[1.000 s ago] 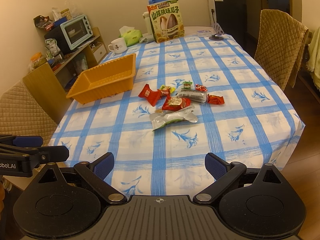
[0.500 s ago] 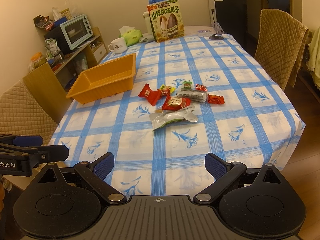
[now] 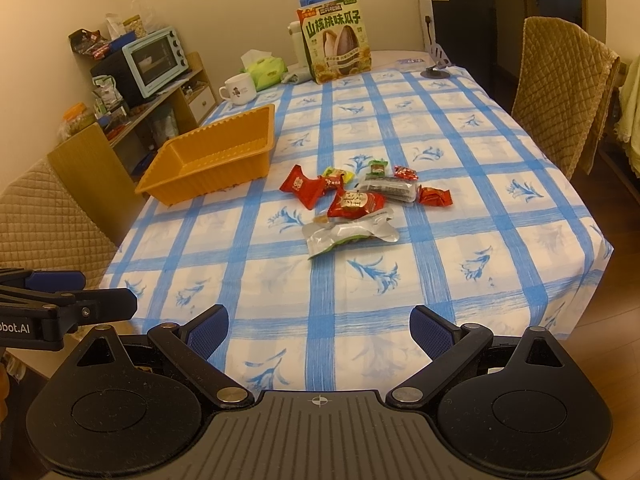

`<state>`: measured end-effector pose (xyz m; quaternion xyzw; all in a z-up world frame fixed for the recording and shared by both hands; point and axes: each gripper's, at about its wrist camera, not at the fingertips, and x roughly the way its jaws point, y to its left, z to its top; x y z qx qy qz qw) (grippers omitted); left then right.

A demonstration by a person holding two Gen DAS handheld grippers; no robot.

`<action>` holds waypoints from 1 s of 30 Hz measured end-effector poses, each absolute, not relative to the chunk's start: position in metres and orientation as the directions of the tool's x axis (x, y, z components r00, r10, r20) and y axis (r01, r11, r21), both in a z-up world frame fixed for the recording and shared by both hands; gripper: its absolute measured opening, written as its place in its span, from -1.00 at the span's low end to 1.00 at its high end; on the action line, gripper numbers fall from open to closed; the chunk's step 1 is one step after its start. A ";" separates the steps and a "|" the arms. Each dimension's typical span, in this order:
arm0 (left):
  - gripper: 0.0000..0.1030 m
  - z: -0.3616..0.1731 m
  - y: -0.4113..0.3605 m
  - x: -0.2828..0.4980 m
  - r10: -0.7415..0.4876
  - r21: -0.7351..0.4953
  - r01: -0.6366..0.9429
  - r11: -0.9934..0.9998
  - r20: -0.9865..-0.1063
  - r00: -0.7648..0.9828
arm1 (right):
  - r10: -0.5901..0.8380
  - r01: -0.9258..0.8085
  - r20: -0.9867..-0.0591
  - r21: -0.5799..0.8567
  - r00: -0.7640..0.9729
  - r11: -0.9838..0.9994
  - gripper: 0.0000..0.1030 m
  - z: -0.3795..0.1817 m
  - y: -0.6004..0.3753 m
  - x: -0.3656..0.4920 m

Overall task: Organize snacks
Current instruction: 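Grasp the silver-green pouch with the right gripper while the left gripper grasps the small wrapped pastry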

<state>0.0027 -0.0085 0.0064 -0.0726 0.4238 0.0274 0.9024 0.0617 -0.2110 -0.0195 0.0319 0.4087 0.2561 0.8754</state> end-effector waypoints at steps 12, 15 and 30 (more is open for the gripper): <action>0.91 0.001 0.009 0.006 -0.039 -0.120 -0.080 0.989 -0.756 0.654 | 0.465 -0.387 -0.718 0.289 0.517 0.876 0.88 -0.041 -0.218 0.066; 0.91 -0.004 0.012 0.015 -0.032 -0.101 -0.067 0.993 -0.751 0.660 | 0.459 -0.368 -0.724 0.297 0.515 0.881 0.88 -0.047 -0.218 0.072; 0.84 -0.036 0.036 0.097 -0.098 -0.102 0.031 0.994 -0.760 0.643 | 0.443 -0.243 -0.727 0.371 0.524 0.896 0.87 -0.072 -0.204 0.124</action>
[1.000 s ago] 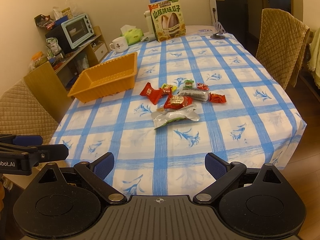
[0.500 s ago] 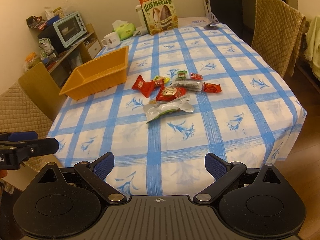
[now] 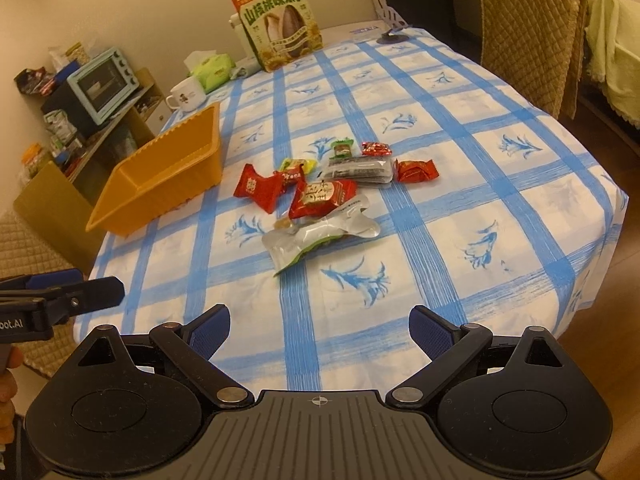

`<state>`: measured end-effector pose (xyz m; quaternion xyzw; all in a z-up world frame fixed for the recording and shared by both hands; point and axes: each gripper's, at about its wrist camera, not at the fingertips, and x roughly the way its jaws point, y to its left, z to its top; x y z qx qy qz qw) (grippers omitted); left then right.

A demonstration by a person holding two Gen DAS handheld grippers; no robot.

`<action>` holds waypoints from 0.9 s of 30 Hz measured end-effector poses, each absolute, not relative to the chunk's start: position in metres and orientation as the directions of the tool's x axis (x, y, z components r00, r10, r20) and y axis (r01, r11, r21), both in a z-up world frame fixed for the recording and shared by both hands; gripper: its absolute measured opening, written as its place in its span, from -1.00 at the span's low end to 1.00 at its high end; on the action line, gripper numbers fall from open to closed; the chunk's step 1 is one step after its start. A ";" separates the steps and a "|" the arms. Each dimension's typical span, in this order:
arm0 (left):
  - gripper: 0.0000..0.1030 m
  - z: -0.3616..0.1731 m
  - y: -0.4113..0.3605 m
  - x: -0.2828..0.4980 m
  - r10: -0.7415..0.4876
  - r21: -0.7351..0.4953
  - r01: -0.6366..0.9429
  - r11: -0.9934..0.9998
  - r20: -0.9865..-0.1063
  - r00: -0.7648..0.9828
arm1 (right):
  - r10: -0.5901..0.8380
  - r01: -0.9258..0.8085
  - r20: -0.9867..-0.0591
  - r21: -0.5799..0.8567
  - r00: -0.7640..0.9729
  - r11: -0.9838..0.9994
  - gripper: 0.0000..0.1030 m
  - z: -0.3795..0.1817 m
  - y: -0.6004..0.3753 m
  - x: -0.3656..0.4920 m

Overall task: Organize snacks
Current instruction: 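Grasp the silver-green pouch with the right gripper while the left gripper grasps the small wrapped pastry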

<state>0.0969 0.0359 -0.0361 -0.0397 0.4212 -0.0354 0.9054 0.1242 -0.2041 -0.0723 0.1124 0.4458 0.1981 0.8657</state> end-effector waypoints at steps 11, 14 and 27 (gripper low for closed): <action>0.77 -0.061 0.050 0.163 -0.174 -0.114 0.136 0.984 -0.787 0.593 | 0.422 -0.141 -0.740 0.414 0.523 0.899 0.49 -0.092 -0.175 0.172; 0.77 -0.067 0.053 0.177 -0.194 -0.122 0.163 0.979 -0.795 0.575 | 0.417 -0.115 -0.748 0.422 0.516 0.899 0.40 -0.099 -0.168 0.183; 0.77 -0.085 0.072 0.220 -0.240 -0.138 0.227 0.964 -0.819 0.520 | 0.299 0.068 -0.787 0.395 0.540 0.916 0.16 -0.121 -0.151 0.220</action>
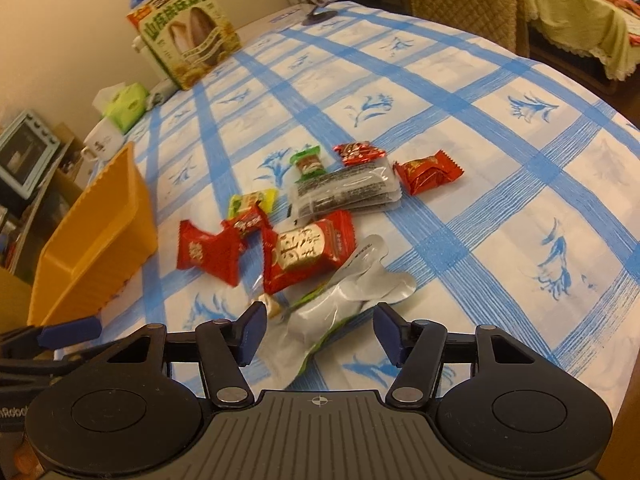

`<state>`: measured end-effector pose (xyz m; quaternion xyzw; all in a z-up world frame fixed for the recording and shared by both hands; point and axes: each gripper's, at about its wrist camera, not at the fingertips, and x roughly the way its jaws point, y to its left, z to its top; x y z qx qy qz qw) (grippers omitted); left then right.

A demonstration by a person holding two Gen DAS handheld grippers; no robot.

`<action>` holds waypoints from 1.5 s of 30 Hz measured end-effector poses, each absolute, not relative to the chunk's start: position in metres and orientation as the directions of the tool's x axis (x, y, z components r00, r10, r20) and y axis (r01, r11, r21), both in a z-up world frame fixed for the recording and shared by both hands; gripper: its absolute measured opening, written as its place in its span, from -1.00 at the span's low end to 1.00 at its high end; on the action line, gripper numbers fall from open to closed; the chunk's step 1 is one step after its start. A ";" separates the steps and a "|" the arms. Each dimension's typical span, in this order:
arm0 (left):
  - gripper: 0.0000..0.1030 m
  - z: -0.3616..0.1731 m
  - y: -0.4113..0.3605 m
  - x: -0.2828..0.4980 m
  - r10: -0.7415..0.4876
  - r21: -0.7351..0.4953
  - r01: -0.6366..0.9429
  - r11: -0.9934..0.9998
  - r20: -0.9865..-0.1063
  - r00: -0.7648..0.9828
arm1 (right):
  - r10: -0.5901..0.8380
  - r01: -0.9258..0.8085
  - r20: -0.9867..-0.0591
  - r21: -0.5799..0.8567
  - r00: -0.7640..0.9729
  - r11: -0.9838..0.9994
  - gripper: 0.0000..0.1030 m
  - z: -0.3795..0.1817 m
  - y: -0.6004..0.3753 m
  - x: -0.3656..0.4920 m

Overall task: Organize snacks
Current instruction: 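Grasp the silver-green pouch with the right gripper while the left gripper grasps the small wrapped pastry, then carry the pouch and pastry in both grippers over the orange basket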

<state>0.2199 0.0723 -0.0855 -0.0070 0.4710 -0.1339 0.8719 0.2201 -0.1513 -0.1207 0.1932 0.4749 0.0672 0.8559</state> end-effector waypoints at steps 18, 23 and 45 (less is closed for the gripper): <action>0.74 -0.100 0.062 0.242 -0.298 -0.142 0.330 0.933 -0.819 0.490 | 0.169 -0.034 -0.837 0.177 0.521 0.984 -0.44 -0.127 -0.128 0.227; 0.63 -0.104 0.047 0.240 -0.317 -0.128 0.381 0.915 -0.813 0.489 | 0.170 -0.027 -0.839 0.182 0.518 0.983 -0.46 -0.124 -0.142 0.219; -0.25 -0.129 -0.016 0.250 -0.370 -0.180 0.431 0.884 -0.833 0.411 | 0.111 0.109 -0.822 0.206 0.559 0.972 -0.46 -0.108 -0.215 0.186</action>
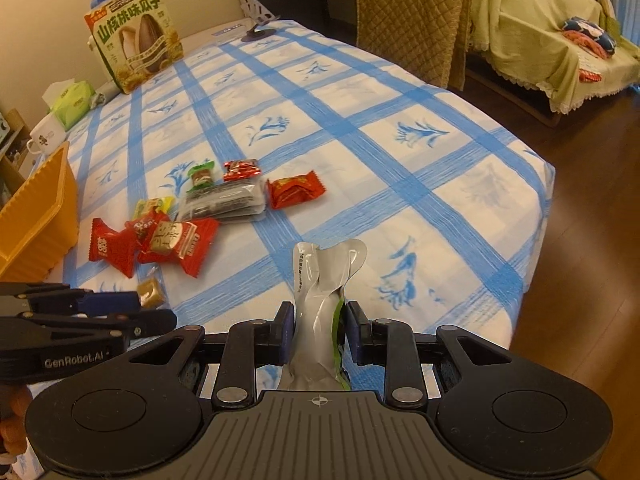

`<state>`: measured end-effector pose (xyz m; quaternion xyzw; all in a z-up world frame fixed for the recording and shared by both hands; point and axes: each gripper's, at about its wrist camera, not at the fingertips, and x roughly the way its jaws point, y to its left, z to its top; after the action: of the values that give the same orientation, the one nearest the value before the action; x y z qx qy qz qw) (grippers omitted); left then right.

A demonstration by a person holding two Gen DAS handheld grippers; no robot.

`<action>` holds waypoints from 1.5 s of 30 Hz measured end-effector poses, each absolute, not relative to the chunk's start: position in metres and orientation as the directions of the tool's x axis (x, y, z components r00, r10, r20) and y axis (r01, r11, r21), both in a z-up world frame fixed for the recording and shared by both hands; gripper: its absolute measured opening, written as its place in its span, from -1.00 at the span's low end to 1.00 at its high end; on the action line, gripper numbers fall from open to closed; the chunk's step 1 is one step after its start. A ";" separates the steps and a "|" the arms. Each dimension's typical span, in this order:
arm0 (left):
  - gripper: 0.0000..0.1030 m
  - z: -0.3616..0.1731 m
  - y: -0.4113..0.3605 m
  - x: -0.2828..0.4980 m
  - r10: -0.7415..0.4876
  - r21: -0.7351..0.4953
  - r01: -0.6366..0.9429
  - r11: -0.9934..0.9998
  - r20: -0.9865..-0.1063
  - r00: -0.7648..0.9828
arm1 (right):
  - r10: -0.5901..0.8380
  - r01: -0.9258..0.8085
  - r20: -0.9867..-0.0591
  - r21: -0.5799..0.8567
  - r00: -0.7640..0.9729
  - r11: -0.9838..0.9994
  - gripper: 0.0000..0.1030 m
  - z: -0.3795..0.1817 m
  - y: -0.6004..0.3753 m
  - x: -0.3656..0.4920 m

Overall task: Organize snacks
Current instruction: 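Carry the pouch and pastry in both grippers over the orange basket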

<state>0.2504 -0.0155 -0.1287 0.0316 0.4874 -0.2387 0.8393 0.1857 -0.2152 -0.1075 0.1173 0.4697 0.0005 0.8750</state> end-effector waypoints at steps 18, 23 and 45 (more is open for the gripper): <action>-0.62 -0.131 -0.027 0.256 -0.246 -0.052 0.372 0.927 -0.831 0.498 | 0.128 0.099 -0.814 0.221 0.567 0.970 -0.46 -0.105 -0.240 0.175; -0.63 -0.127 -0.021 0.247 -0.238 -0.052 0.358 0.932 -0.834 0.498 | 0.158 0.062 -0.805 0.235 0.572 0.970 -0.46 -0.102 -0.238 0.178; -0.63 -0.040 0.112 0.190 -0.094 -0.089 0.041 0.995 -0.745 0.660 | 0.453 -0.339 -0.706 0.309 0.544 0.889 -0.46 -0.058 -0.124 0.217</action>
<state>0.1898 0.1124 -0.0402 -0.0324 0.4106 -0.0370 0.9105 0.2171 -0.1245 -0.0575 0.0678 0.4204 0.2259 0.8761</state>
